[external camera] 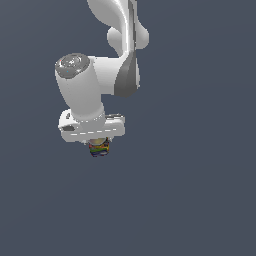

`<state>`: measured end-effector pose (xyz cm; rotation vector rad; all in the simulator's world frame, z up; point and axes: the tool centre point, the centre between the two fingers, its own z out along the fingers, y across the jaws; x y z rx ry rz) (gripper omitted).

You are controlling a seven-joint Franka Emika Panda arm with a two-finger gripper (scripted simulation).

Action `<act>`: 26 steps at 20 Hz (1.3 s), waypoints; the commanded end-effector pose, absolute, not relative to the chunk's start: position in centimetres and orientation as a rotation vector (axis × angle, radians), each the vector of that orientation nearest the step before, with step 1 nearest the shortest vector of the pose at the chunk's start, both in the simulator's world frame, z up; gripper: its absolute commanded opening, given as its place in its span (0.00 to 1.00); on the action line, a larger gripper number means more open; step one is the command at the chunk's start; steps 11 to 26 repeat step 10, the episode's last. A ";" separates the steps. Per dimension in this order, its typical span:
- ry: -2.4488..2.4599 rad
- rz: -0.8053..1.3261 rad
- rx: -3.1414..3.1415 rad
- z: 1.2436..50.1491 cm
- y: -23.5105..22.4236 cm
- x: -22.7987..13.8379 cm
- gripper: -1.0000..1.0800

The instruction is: Pick up the object and move it to a goal position.

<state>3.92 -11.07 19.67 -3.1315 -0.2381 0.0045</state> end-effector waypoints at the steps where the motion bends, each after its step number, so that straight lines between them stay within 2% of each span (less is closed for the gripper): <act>1: -0.240 0.000 -3.132 20.5 -11.7 4.5 0.00; 26: -0.239 0.000 -3.133 21.2 -12.4 5.2 0.00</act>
